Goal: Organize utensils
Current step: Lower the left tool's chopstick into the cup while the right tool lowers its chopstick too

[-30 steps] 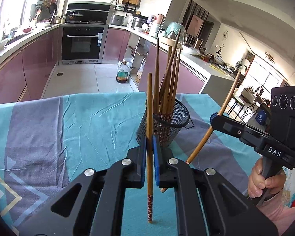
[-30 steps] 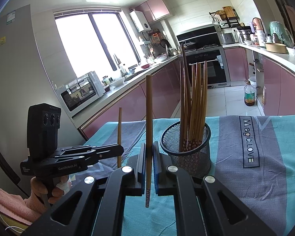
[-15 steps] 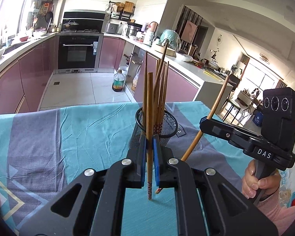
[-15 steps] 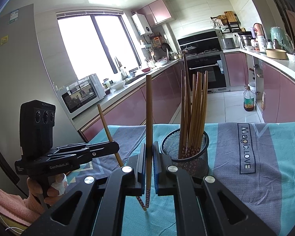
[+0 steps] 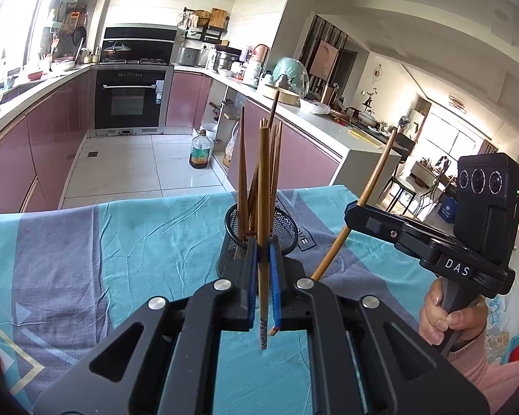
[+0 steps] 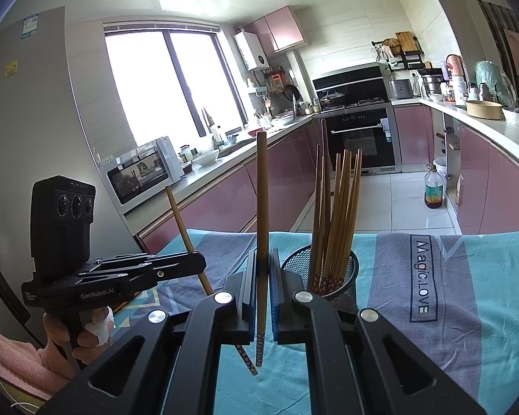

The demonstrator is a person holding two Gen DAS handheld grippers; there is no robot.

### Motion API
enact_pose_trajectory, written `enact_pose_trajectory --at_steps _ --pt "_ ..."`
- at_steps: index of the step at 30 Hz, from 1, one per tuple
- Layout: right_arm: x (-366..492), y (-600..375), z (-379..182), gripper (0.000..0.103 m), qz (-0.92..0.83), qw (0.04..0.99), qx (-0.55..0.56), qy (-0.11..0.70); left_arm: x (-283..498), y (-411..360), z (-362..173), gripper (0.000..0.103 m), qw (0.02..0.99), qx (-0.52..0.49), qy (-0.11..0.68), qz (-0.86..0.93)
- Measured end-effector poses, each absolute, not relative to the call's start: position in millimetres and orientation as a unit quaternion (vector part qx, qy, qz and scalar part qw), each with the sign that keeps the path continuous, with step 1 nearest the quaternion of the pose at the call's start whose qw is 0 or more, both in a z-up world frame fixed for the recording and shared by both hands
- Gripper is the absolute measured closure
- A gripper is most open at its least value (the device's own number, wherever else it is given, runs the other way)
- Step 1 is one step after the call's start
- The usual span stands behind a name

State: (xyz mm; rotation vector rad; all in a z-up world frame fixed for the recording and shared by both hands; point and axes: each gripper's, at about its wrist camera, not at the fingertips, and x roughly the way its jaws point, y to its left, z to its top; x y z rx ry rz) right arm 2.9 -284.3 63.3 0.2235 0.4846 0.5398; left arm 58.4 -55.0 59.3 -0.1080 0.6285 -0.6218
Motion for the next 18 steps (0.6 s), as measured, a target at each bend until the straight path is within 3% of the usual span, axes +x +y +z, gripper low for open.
enact_pose_trajectory --at_steps 18 --pt "13 -290 102 0.098 0.253 0.944 0.088 0.193 70 -55 111 0.096 0.916 -0.055 0.25 -0.31"
